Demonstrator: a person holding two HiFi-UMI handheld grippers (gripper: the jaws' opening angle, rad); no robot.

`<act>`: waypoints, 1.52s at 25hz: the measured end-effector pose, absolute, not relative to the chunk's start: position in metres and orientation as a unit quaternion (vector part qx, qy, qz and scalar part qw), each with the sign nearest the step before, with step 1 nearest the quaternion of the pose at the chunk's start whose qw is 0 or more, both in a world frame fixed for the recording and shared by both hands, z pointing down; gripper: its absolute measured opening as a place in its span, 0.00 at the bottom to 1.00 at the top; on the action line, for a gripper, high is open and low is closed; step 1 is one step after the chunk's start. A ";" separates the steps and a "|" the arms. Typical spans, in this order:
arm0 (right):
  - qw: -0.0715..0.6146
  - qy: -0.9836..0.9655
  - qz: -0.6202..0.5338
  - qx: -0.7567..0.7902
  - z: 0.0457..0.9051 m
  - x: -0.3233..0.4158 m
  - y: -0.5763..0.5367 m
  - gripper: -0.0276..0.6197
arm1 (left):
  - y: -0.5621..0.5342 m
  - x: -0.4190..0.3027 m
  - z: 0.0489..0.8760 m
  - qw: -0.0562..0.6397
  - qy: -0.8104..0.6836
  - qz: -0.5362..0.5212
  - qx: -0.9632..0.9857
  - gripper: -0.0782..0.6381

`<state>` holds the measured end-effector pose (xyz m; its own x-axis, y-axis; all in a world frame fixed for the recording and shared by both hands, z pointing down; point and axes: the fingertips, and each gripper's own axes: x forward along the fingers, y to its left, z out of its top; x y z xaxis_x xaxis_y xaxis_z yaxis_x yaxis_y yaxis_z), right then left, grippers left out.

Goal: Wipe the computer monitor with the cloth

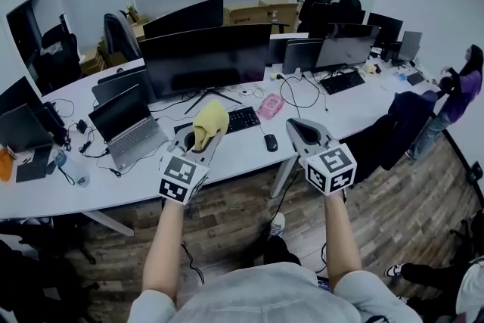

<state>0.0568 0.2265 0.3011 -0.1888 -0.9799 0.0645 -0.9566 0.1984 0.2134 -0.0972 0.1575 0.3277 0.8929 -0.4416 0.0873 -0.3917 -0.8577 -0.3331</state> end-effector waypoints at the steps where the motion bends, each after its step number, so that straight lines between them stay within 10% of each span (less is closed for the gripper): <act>1: 0.093 -0.769 -0.064 0.629 0.302 0.066 0.216 0.08 | 0.148 -0.089 0.328 0.156 0.219 -0.082 -0.960 0.22; 22: 0.082 -0.795 -0.071 0.596 0.283 0.329 -0.028 0.08 | -0.094 0.173 0.313 0.143 0.264 -0.112 -0.947 0.22; 38: 0.098 -0.792 -0.069 0.599 0.290 0.402 -0.122 0.08 | -0.241 0.317 0.267 0.266 0.256 -0.171 -0.913 0.22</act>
<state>0.4017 -0.1224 0.2901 -0.2640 -0.9618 0.0727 -0.9347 0.2737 0.2269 0.3173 -0.2409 0.2672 0.8102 -0.5590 0.1762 -0.3769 -0.7271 -0.5739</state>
